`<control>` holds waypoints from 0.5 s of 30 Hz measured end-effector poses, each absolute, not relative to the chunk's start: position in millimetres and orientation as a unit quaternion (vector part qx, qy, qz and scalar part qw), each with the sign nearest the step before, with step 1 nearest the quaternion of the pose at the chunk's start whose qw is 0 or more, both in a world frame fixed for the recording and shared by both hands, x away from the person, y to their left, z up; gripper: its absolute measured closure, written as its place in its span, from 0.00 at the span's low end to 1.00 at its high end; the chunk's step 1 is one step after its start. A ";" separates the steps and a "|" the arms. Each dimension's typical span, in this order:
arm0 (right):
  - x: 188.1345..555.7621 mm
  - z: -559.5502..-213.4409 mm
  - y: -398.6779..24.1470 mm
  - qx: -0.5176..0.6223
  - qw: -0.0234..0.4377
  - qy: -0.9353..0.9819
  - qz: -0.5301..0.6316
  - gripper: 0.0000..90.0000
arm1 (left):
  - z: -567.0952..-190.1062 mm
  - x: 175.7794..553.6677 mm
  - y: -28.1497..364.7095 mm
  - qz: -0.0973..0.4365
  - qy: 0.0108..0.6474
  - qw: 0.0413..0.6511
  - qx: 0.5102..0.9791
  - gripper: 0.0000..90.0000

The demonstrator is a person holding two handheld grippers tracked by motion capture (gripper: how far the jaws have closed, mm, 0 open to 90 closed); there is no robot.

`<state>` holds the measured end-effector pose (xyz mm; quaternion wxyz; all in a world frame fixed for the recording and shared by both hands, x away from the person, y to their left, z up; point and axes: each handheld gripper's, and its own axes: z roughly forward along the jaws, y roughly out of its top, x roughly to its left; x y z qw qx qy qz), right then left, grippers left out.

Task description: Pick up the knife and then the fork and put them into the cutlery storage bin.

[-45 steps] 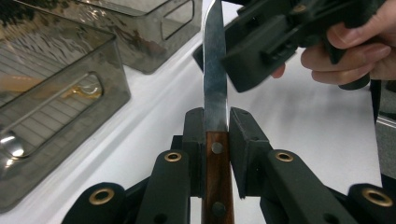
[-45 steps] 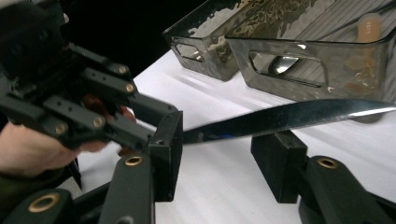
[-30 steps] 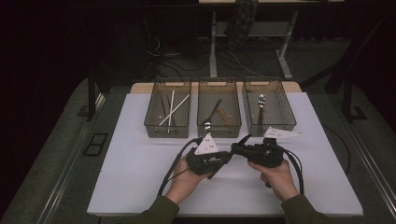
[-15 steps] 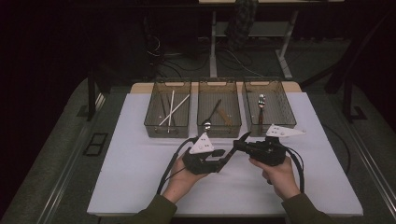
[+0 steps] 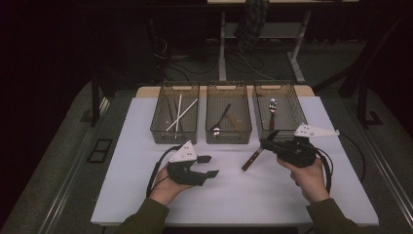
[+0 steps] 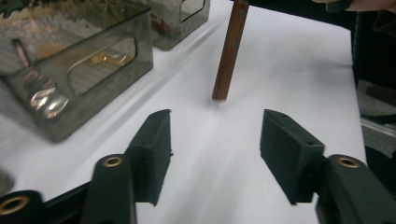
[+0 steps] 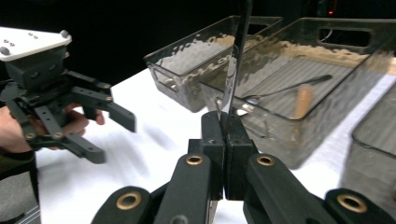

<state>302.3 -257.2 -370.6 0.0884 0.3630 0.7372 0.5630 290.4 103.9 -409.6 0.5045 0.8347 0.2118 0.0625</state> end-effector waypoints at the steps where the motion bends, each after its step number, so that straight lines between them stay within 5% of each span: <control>1: 303.1 -369.3 -259.2 0.365 0.090 0.739 0.559 0.99 | -410.7 289.0 108.3 0.063 0.212 0.504 0.835 0.43; 15: 321.9 -341.6 -297.8 0.395 0.137 0.733 0.537 0.99 | -431.9 268.8 153.8 0.068 0.254 0.490 0.831 0.15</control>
